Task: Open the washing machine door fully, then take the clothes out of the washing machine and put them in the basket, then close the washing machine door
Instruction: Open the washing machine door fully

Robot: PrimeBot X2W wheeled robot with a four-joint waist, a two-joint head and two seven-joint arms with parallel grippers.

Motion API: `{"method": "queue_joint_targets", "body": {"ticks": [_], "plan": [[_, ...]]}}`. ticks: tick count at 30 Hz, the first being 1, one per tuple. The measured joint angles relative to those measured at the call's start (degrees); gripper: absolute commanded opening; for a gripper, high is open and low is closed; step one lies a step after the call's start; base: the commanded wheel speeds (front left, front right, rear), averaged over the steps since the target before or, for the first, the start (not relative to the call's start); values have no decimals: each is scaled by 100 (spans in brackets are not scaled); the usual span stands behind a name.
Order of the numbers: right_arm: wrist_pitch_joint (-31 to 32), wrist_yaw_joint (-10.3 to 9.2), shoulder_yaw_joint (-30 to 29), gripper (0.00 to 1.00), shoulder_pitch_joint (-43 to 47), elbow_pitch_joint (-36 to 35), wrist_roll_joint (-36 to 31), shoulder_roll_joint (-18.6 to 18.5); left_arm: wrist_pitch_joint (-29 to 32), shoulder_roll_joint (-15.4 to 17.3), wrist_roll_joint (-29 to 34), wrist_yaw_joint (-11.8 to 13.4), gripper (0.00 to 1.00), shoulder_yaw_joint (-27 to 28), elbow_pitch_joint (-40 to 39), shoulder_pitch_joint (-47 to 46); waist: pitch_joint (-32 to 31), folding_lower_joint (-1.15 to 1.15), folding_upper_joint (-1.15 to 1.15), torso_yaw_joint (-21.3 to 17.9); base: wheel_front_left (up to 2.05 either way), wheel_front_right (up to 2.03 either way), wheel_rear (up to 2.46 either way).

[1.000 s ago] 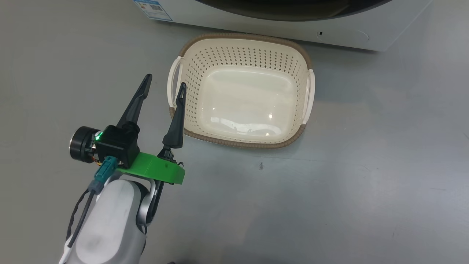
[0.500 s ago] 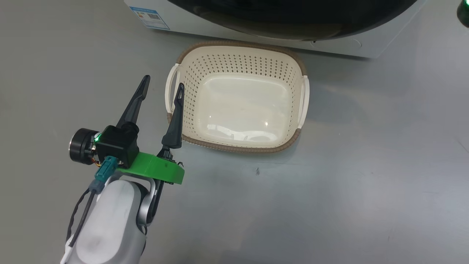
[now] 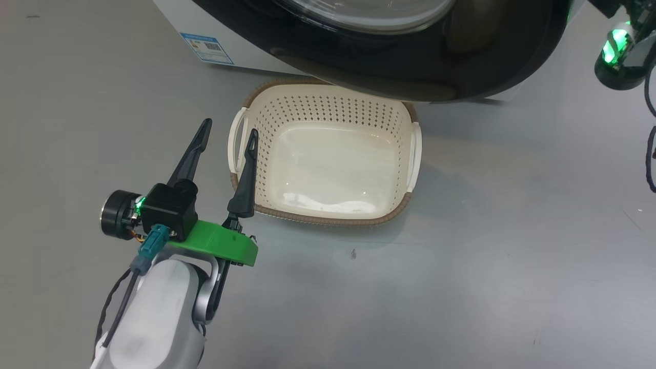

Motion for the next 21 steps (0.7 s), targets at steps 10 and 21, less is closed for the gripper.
{"method": "queue_joint_targets", "body": {"ticks": [10,21], "plan": [[196,135,120,0,382,16,49,185,0,1,1,-2,100,-54,99,97,-270,0,0,-42,0,0,0],[313,286,177,0,890,16,166,433,0,2,41,-10,100,-58,221,330,-633,0,0,-36,0,0,0]]}}
